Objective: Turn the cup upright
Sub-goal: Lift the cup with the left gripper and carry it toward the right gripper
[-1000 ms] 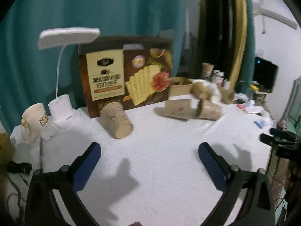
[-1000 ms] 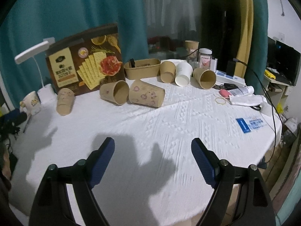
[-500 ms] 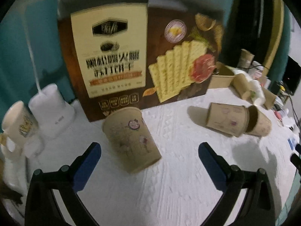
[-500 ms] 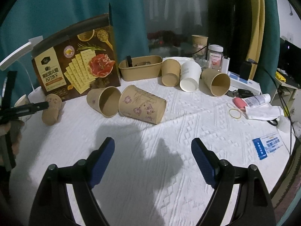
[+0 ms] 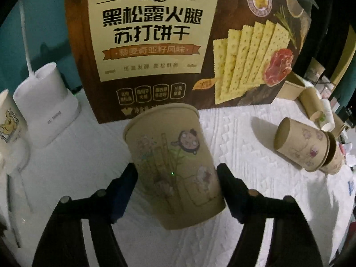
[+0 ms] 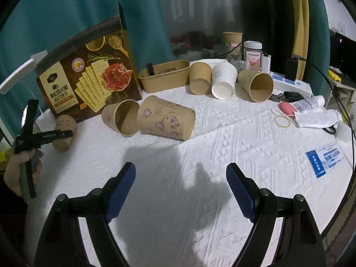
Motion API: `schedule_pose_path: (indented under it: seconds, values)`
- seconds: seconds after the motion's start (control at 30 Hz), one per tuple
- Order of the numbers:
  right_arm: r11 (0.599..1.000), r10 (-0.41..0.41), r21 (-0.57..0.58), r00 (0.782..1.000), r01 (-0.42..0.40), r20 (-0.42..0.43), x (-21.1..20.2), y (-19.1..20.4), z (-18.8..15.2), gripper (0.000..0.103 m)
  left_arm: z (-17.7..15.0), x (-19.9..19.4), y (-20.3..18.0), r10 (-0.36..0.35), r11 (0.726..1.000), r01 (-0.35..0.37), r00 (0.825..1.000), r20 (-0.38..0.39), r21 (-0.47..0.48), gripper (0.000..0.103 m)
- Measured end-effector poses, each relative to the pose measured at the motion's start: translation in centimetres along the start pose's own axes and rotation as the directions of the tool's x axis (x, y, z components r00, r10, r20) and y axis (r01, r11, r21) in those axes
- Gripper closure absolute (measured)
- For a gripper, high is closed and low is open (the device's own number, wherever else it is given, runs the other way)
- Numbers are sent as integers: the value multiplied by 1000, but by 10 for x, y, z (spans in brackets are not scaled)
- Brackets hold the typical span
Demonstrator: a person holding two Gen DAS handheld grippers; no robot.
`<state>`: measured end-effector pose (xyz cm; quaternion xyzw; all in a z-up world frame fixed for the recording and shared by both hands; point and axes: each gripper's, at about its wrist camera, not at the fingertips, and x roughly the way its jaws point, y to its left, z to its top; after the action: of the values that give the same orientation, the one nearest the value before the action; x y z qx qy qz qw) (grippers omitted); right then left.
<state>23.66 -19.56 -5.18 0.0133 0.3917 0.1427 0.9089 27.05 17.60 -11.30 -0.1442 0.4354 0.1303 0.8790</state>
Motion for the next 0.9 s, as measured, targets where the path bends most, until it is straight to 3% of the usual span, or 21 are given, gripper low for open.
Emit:
schedule_pose_path:
  seconds: [0.17, 0.37, 0.53, 0.7, 0.9]
  values:
    - [1000, 10, -2, 1000, -10, 11, -14, 5, -6, 21, -6, -16, -1, -65, 998, 65, 998, 3, -15, 33]
    - [1000, 22, 14, 999, -22, 25, -40, 7, -23, 21, -38, -73, -22, -191, 981, 191, 981, 13, -14, 33]
    - [999, 39, 27, 999, -39, 16, -59, 7, -50, 21, -89, -112, -61, -335, 942, 335, 941, -42, -3, 33]
    - [998, 43, 36, 999, -43, -8, -75, 1, -75, 21, -139, -134, -113, -463, 883, 469, 876, -135, 15, 33]
    - [998, 44, 54, 999, -44, -5, -91, -9, -95, 21, -175, -127, -147, -469, 870, 490, 856, -216, 51, 33]
